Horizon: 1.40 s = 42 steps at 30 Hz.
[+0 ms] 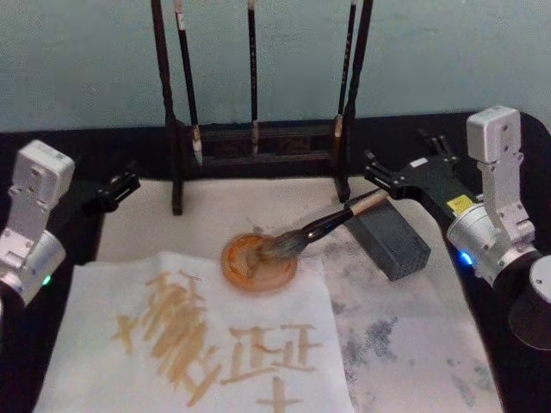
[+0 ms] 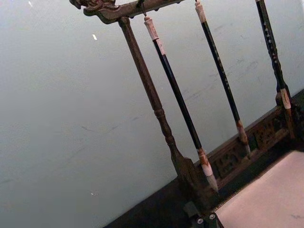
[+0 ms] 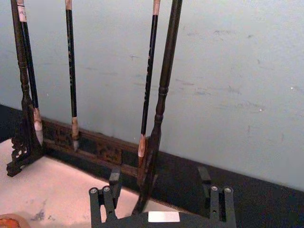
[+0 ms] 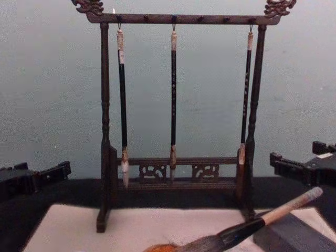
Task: Pick up the brush from the inkstone, write on the paper, then place the brush back to its original position.
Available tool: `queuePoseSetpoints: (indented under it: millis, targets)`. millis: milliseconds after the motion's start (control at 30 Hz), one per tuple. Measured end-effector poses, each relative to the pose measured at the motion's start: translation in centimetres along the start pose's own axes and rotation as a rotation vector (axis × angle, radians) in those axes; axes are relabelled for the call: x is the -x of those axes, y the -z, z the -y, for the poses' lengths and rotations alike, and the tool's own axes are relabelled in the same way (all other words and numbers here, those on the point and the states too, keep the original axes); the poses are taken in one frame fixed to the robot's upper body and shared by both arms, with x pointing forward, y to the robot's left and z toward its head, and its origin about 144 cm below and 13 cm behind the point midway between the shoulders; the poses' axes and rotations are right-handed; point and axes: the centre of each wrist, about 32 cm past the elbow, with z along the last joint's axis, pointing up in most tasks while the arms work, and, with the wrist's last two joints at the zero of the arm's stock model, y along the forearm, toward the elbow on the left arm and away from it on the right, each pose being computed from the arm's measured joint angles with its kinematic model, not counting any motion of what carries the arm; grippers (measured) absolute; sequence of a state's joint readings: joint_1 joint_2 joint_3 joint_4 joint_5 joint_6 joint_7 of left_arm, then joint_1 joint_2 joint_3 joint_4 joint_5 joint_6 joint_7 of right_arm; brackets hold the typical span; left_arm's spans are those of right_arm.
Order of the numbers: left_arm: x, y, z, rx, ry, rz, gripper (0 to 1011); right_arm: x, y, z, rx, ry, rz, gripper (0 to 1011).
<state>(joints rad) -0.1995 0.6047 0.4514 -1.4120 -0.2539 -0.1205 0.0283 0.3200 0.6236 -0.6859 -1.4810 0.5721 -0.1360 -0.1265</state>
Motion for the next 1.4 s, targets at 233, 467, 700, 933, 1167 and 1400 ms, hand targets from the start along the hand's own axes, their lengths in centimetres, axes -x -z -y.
queuePoseSetpoints:
  millis: [233, 467, 700, 933, 1167, 1400]
  targets:
    - [0.0, 0.0, 0.0, 0.0, 0.0, 0.0, 1000, 0.0, 0.0, 0.0, 0.0, 0.0, 0.0, 1008]
    - [0.0, 0.0, 0.0, 0.0, 0.0, 0.0, 1002, 0.0, 0.0, 0.0, 0.0, 0.0, 0.0, 1008]
    - [0.0, 0.0, 0.0, 0.0, 0.0, 0.0, 1002, 0.0, 0.0, 0.0, 0.0, 0.0, 0.0, 1008]
    - [0.0, 0.0, 0.0, 0.0, 0.0, 0.0, 1002, 0.0, 0.0, 0.0, 0.0, 0.0, 0.0, 1008]
    - [0.0, 0.0, 0.0, 0.0, 0.0, 0.0, 1002, 0.0, 0.0, 0.0, 0.0, 0.0, 0.0, 1008]
    - [0.0, 0.0, 0.0, 0.0, 0.0, 0.0, 1000, 0.0, 0.0, 0.0, 0.0, 0.0, 0.0, 1006]
